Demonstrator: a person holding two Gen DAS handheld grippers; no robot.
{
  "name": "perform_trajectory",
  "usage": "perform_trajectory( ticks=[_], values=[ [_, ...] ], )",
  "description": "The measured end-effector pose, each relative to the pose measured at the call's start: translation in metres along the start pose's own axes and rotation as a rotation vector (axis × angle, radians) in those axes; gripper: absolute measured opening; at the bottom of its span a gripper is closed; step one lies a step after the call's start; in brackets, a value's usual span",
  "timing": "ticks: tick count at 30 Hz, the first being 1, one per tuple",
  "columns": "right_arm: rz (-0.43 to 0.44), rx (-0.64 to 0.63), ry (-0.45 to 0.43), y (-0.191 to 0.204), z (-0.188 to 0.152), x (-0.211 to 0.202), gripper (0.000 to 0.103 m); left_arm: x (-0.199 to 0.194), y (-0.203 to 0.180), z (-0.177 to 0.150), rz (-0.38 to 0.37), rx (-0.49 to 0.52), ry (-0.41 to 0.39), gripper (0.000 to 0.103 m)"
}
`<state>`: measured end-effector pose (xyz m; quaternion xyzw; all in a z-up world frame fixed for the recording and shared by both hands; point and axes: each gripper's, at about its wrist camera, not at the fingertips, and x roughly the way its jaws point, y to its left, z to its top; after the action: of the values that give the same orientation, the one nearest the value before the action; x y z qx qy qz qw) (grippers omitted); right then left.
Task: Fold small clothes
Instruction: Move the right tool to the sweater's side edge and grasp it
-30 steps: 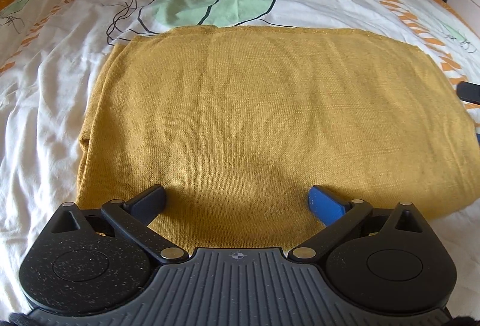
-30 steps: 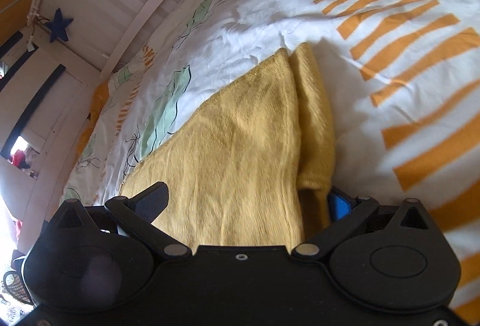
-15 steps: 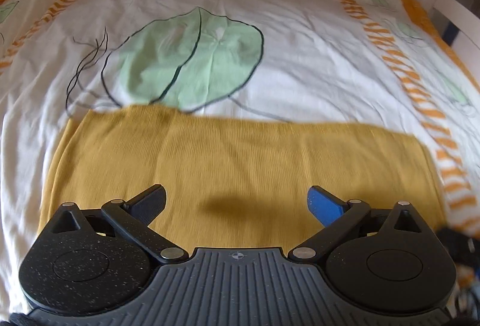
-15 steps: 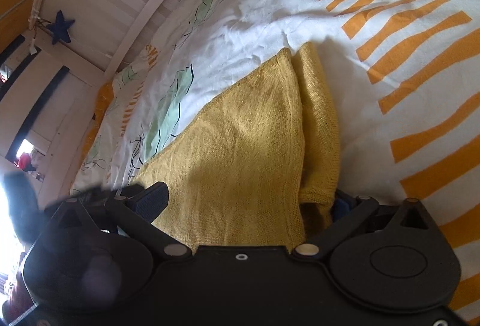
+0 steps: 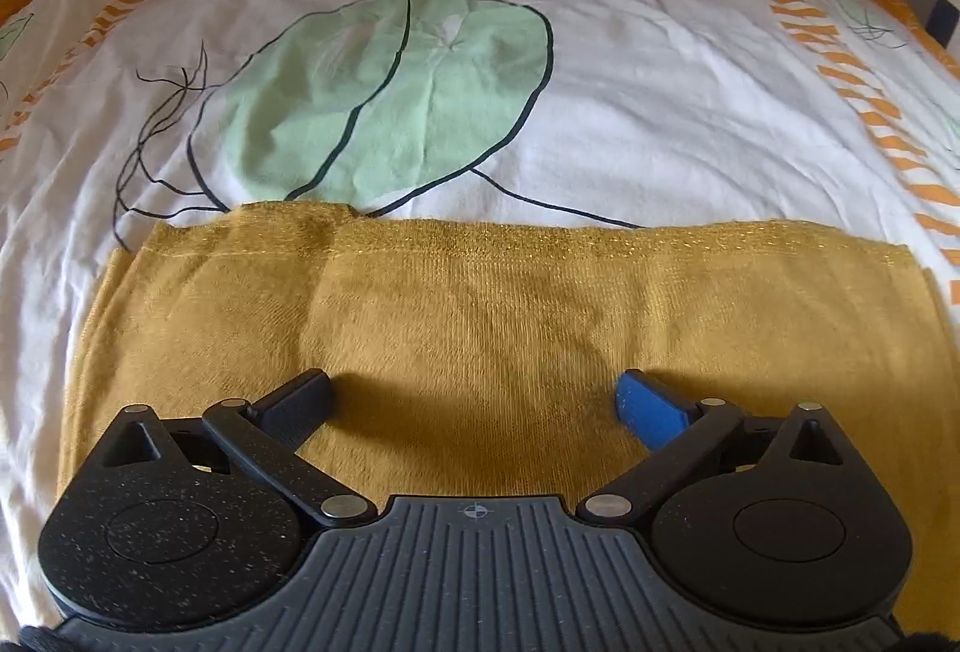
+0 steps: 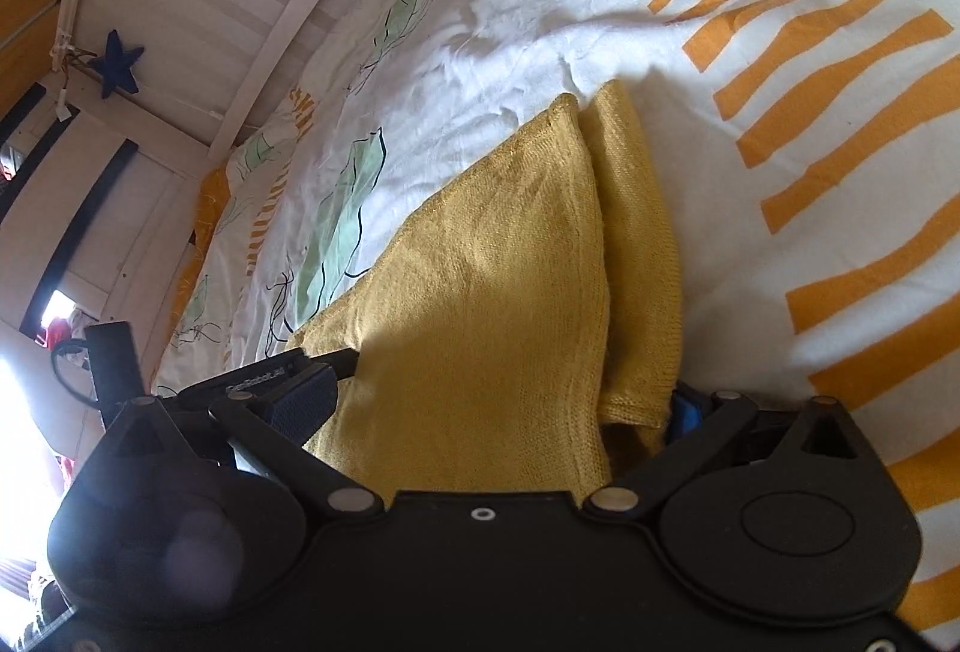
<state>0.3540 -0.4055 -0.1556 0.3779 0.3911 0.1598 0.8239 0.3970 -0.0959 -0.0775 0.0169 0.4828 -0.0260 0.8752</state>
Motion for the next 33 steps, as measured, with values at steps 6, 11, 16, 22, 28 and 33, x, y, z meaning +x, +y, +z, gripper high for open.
perform_trajectory(
  ticks=[6,11,16,22,28,33],
  values=[
    [0.006,0.008,0.003,0.0,0.001,0.001,0.103,-0.033,0.0,-0.036,0.013,0.055,-0.039,0.101],
    [0.007,0.008,0.002,0.0,0.001,0.0,0.103,-0.03,0.005,-0.06,-0.013,0.046,-0.029,0.103],
    [0.026,0.015,-0.003,-0.003,0.001,0.0,0.103,-0.028,0.007,-0.06,-0.026,0.018,-0.04,0.103],
    [0.075,0.035,-0.036,-0.009,0.001,0.0,0.103,-0.029,0.008,-0.065,-0.036,0.01,-0.07,0.103],
    [0.115,-0.003,-0.073,-0.008,-0.001,0.002,0.103,-0.03,0.017,-0.056,-0.098,0.023,-0.02,0.102],
    [0.179,0.001,-0.092,-0.013,-0.002,0.002,0.103,-0.043,0.049,-0.055,-0.128,-0.05,-0.018,0.101]
  ],
)
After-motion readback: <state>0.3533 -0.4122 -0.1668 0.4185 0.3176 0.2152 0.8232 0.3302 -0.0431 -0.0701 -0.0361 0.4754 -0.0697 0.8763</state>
